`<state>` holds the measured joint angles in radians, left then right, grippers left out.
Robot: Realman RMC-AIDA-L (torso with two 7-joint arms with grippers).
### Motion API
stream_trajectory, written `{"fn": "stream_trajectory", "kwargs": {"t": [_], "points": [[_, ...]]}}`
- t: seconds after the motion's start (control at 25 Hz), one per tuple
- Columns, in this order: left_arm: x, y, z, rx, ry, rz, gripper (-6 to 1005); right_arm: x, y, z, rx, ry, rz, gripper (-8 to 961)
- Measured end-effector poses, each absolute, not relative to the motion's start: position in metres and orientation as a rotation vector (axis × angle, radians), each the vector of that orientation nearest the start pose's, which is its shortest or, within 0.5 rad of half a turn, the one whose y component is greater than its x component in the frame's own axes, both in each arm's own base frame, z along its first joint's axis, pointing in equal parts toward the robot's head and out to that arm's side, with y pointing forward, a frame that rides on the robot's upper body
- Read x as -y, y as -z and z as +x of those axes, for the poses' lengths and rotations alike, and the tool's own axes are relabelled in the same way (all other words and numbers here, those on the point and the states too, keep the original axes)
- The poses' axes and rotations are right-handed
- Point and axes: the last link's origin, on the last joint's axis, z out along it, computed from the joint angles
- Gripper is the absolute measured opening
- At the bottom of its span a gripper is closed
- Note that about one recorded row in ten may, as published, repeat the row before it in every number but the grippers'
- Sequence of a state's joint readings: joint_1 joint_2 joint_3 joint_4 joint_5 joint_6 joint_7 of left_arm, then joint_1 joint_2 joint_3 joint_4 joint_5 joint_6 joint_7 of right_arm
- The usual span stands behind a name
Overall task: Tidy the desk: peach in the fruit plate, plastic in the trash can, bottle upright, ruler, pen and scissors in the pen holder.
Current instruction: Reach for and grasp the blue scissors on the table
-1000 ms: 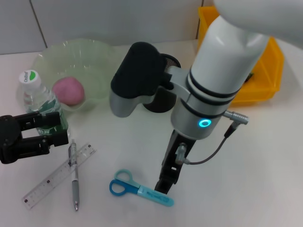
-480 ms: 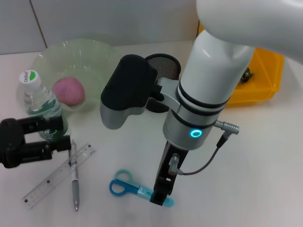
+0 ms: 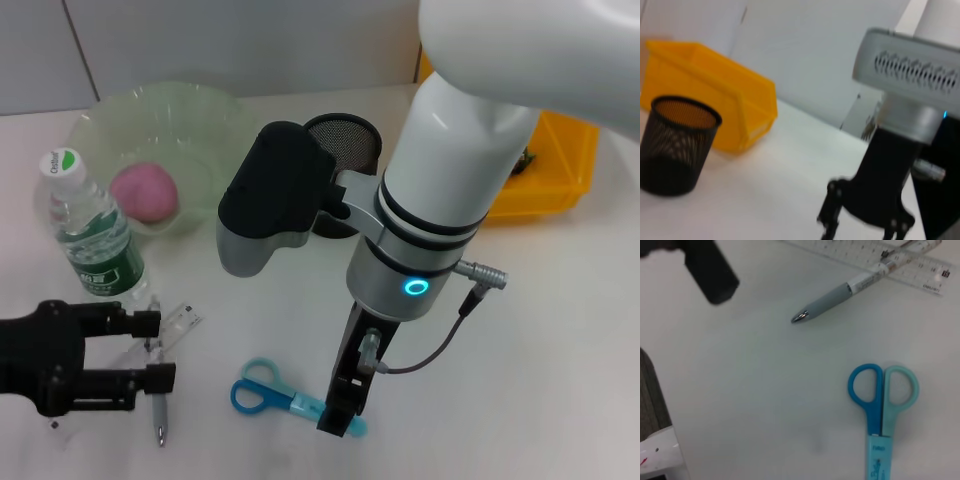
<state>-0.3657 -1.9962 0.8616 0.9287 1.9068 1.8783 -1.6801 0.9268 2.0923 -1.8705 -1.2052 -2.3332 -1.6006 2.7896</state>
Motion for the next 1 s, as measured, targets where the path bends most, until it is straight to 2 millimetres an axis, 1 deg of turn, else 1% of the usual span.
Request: {"fn": "stream_trajectory", "kwargs": {"t": [0.04, 0.24, 0.4, 0.64, 1.0], "points": [[-0.277, -0.05, -0.264, 0.764, 0.591, -2.971, 756, -0.308, 0.097, 0.082, -0.616, 0.86, -2.928, 600], [-0.278, -0.054, -0.264, 0.735, 0.516, -2.975, 756, -0.31, 0.102, 0.087, -0.623, 0.871, -2.915, 600], [-0.279, -0.055, -0.264, 0.734, 0.509, -2.974, 757, -0.311, 0.105, 0.089, -0.622, 0.87, -2.911, 600], [-0.282, -0.056, -0.262, 0.723, 0.472, -2.992, 757, -0.308, 0.115, 0.097, -0.622, 0.881, -2.906, 599], [-0.283, -0.056, -0.262, 0.72, 0.458, -2.998, 757, -0.306, 0.122, 0.099, -0.642, 0.845, -2.911, 598]]}}
